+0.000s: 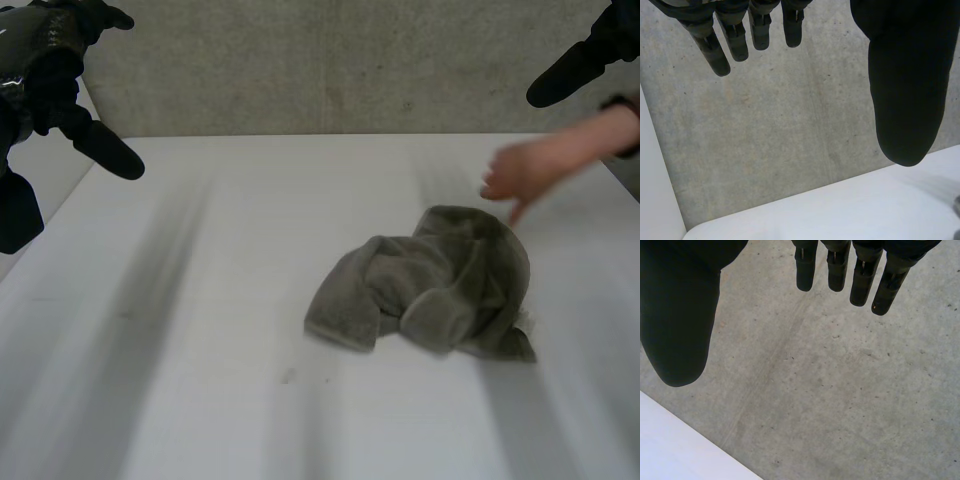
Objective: Fold the towel.
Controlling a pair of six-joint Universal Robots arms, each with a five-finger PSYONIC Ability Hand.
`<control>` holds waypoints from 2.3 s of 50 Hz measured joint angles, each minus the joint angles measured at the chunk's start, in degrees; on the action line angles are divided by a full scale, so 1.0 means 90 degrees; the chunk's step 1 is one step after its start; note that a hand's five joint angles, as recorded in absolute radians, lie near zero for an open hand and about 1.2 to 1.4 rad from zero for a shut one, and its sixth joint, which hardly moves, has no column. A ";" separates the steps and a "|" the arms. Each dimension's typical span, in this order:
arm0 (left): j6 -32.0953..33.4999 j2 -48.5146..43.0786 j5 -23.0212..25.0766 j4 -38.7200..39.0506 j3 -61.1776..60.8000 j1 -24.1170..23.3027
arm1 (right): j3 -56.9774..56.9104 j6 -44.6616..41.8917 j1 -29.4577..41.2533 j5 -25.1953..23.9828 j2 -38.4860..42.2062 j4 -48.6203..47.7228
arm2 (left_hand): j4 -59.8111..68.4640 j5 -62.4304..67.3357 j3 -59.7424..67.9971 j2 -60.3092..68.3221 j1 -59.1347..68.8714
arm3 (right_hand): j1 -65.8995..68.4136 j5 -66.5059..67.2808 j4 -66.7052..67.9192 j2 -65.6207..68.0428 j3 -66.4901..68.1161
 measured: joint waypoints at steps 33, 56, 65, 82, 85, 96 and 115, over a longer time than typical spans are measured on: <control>0.0028 -0.2037 0.1458 0.1799 -0.0448 -0.0770 | 0.0473 -0.1053 -0.0014 -0.0217 0.1500 0.0355 | 0.0225 0.0023 0.0224 0.0247 0.0190 | 0.0000 -0.0001 0.0000 0.0000 0.0000; 0.1337 -0.6603 0.1381 0.1705 0.2624 -0.1831 | 0.2005 -0.1792 -0.0280 -0.1258 0.3385 -0.0772 | 0.1730 0.1510 0.1722 0.1848 0.1773 | 0.2163 0.2382 0.2505 0.2562 0.2629; 0.1650 -0.7094 0.1355 0.1699 0.3269 -0.1889 | 0.2010 -0.1842 -0.0262 -0.1207 0.3591 -0.1391 | 0.5022 0.4753 0.5007 0.5042 0.4875 | 0.4584 0.5636 0.6052 0.5984 0.6028; 0.1626 -0.4086 -0.0274 0.1571 0.2522 -0.1785 | 0.0613 -0.0440 0.0111 -0.1100 0.2087 -0.1691 | 0.6636 0.6299 0.6596 0.6658 0.6190 | 0.4584 0.5637 0.6096 0.5984 0.6056; 0.1626 -0.3442 -0.0316 0.1551 0.2148 -0.1694 | 0.0454 -0.0059 0.0123 -0.1094 0.1758 -0.1670 | 0.6649 0.6300 0.6600 0.6662 0.6191 | 0.4584 0.5637 0.6096 0.5984 0.6056; 0.1603 -0.1349 -0.0252 0.1562 0.0158 -0.1576 | -0.0307 0.0721 0.0108 -0.1157 0.1762 -0.1314 | 0.6653 0.6335 0.6616 0.6667 0.6230 | 0.4584 0.5642 0.6096 0.5984 0.6056; 0.1572 -0.2807 -0.0299 0.2321 -0.0966 -0.1410 | -0.3015 0.0224 0.0243 -0.1037 0.5717 0.0318 | 0.5756 0.5545 0.5736 0.5758 0.5635 | 0.0037 0.0094 -0.0004 0.0001 -0.0013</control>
